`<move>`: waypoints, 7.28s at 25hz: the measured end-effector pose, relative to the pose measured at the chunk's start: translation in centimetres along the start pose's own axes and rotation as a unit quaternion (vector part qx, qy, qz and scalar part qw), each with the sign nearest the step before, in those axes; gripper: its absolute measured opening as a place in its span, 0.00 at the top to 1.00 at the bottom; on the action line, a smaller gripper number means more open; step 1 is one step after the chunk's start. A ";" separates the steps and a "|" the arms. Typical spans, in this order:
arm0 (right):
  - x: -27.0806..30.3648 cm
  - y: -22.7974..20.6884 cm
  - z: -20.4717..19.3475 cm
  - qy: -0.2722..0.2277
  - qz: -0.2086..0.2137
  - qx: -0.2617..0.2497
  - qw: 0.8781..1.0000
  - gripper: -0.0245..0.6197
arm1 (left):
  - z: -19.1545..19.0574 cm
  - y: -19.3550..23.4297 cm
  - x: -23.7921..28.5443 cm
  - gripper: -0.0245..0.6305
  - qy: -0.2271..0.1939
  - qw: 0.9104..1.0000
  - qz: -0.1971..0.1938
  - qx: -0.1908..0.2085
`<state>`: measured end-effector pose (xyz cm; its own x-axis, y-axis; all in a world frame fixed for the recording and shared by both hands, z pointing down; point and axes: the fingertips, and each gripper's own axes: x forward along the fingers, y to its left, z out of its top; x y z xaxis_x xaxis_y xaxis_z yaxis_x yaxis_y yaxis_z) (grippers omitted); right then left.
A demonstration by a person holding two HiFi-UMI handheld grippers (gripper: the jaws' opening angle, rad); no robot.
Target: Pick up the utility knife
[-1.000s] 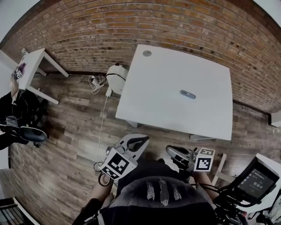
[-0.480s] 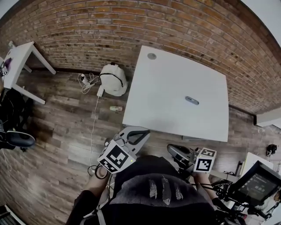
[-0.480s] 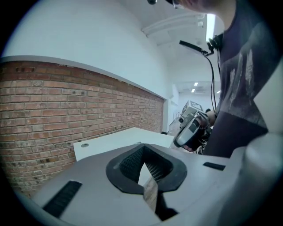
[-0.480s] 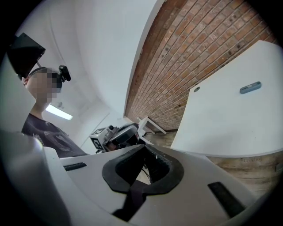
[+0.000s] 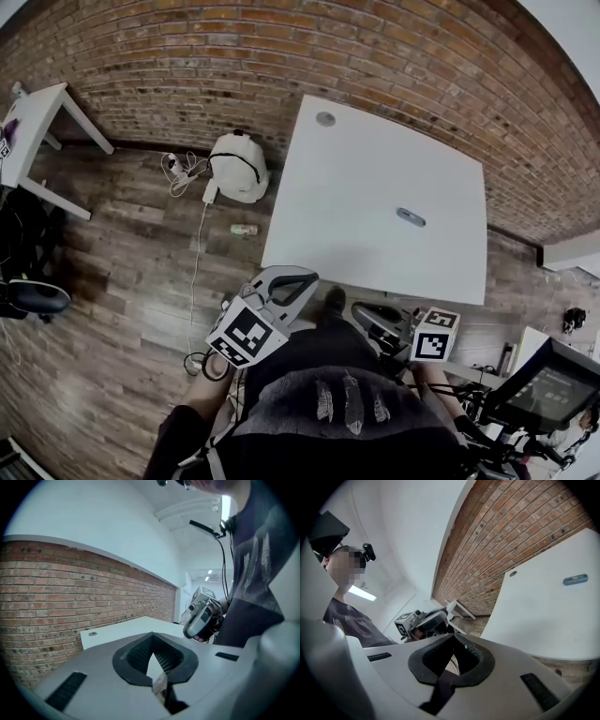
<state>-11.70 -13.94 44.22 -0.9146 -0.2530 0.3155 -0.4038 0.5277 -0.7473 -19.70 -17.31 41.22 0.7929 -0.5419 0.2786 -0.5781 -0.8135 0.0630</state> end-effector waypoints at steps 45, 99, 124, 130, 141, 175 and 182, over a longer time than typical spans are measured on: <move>-8.4 -32.5 11.5 0.178 -0.175 -0.416 0.875 0.62 | 5.3 -1.0 21.0 0.97 0.173 0.982 0.061 0.032; -8.9 -13.2 12.5 0.187 0.059 -0.626 0.755 0.76 | 3.4 -2.6 25.6 0.65 0.273 0.912 -0.044 0.304; 0.4 -5.6 15.8 0.024 0.041 -0.388 0.920 0.76 | 4.4 7.2 8.7 0.75 0.099 0.981 0.110 0.127; 2.6 -3.9 17.2 -0.053 0.111 -0.068 0.990 0.76 | 5.4 9.7 4.9 0.75 0.040 0.983 0.122 0.132; 0.5 -3.0 15.9 -0.145 0.084 0.058 0.984 0.76 | 5.7 6.4 7.0 0.75 -0.006 0.982 -0.052 0.179; -14.2 -8.2 12.9 -0.130 0.150 0.129 0.972 0.86 | 7.2 -8.5 20.8 0.75 0.154 0.895 -0.125 0.399; -17.4 -9.9 12.3 -0.112 0.165 0.113 0.973 0.85 | 7.7 -11.1 23.4 0.76 0.178 0.889 -0.136 0.399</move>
<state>8.51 -24.76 38.90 -0.9555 -0.2841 -0.0796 -0.0512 0.4251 -0.9037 6.76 -22.58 39.66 0.6887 -0.3173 0.6519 0.0582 -0.8720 -0.4860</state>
